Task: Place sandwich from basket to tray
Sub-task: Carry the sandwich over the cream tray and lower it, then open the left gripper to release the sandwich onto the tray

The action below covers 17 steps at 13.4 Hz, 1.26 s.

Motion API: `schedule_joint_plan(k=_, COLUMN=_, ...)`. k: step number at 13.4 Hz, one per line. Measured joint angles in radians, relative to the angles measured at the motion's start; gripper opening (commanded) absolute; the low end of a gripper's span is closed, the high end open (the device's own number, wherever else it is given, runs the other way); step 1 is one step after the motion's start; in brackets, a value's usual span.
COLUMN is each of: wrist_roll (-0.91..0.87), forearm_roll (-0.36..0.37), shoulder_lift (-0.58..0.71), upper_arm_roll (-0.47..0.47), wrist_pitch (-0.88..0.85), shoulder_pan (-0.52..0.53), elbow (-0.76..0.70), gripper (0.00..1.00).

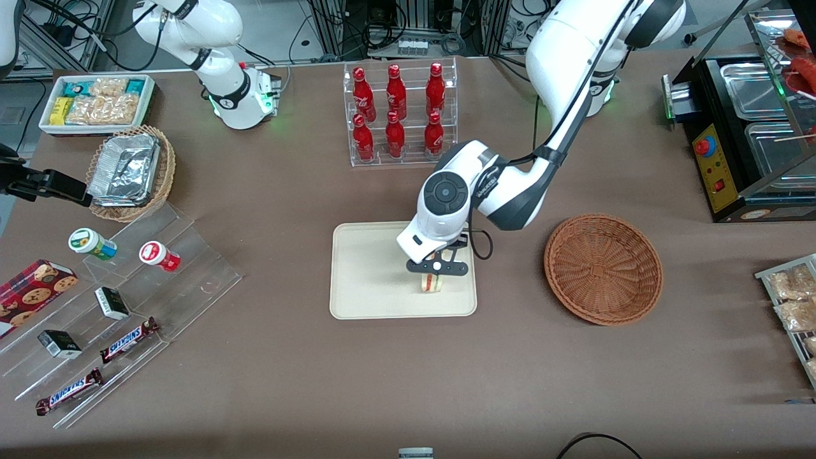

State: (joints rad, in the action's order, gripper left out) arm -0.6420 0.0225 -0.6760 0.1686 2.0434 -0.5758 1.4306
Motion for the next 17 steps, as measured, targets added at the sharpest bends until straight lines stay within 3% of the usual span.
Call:
schedule_joint_plan(k=8, wrist_roll=-0.042, forearm_roll=0.000, shoulder_lift=-0.082, upper_arm_roll=0.000, wrist_pitch=0.102, shoulder_pan=-0.020, elbow=-0.010, gripper=0.00)
schedule_joint_plan(k=9, wrist_roll=-0.042, forearm_roll=0.000, shoulder_lift=-0.082, upper_arm_roll=0.000, wrist_pitch=0.102, shoulder_pan=-0.020, elbow=-0.010, gripper=0.28)
schedule_joint_plan(k=11, wrist_roll=-0.043, forearm_roll=0.000, shoulder_lift=-0.082, upper_arm_roll=0.000, wrist_pitch=0.102, shoulder_pan=-0.020, elbow=-0.010, gripper=0.98)
schedule_joint_plan(k=17, wrist_roll=-0.055, forearm_roll=0.001, shoulder_lift=-0.082, upper_arm_roll=0.000, wrist_pitch=0.102, shoulder_pan=-0.020, elbow=-0.021, gripper=1.00)
